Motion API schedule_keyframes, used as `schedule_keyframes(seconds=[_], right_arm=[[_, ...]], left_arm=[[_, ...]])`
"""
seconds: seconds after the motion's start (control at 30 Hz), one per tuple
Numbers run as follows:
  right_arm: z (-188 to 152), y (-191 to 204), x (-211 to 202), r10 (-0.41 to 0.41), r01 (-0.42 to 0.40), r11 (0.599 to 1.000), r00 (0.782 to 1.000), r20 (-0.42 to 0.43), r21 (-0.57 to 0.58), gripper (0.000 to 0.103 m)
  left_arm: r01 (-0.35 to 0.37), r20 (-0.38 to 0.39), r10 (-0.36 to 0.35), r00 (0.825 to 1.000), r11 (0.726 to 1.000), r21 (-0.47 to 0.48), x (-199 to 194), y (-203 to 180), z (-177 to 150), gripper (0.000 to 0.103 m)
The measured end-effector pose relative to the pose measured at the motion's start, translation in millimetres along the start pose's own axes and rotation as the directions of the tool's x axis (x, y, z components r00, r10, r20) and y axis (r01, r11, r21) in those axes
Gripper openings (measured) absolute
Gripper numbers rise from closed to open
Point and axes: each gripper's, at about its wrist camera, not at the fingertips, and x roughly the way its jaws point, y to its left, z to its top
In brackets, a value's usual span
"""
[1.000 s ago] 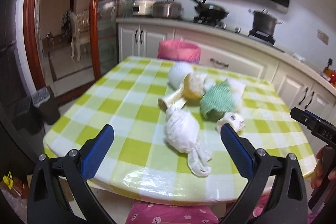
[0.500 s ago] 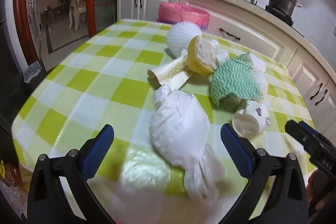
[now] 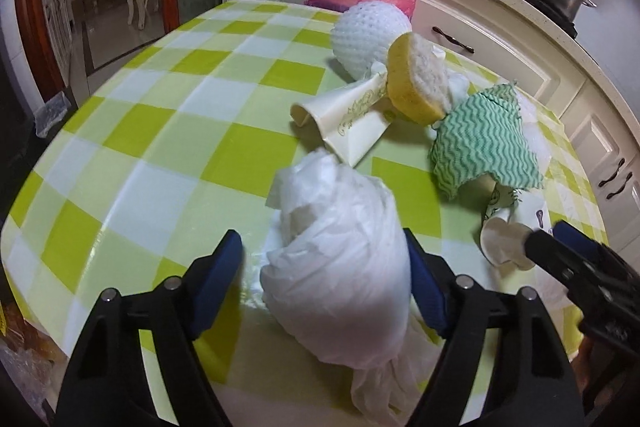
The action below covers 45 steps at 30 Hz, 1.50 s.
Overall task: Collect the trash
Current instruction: 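Grasp the white plastic bag with the left tool while the right tool grasps the white paper cup, then carry the bag and cup with both tools over the pink bin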
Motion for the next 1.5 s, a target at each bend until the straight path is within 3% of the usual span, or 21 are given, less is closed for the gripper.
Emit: schedule_keyframes(seconds=[0.23,0.43,0.63,0.9,1.17,1.37,1.5], right_arm=[[5.9,10.4,10.8,-0.023,0.023,0.999,1.0,0.006,-0.048,0.084],[4.9,2.7,13.7,-0.037,0.037,0.998,0.999,0.003,-0.045,0.067],[-0.2,0.5,11.6,-0.037,0.039,0.998,0.999,0.037,-0.047,0.066],[-5.1,-3.8,1.2,-0.019,0.021,0.999,0.996,0.09,-0.032,0.065],[-8.5,-4.9,-35.9,0.006,0.007,0.998,0.983,0.183,-0.068,0.064],[2.5,-17.5,-62.1,-0.012,0.025,0.999,0.966,0.258,-0.047,0.064],[13.5,-20.7,-71.0,-0.023,0.039,0.998,0.957,0.289,-0.053,0.064]], left_arm=[[-0.039,0.08,0.033,0.996,0.997,0.07,-19.0,-1.4,3.2,0.066],[-0.05,0.097,0.043,0.994,0.997,0.067,-18.8,-3.4,4.1,0.06],[-0.09,0.156,0.079,0.985,0.994,0.063,-16.4,-10.7,1.3,0.06],[-0.135,0.222,0.117,0.968,0.989,0.065,-14.7,-13.1,-4.3,0.051],[-0.116,0.243,0.102,0.965,0.992,0.04,-20.2,-13.2,-2.4,0.044],[-0.117,0.302,0.087,0.949,0.99,0.084,-30.9,-25.6,5.6,0.042],[-0.099,0.316,0.075,0.946,0.993,0.063,-38.6,-28.5,14.2,0.04]])
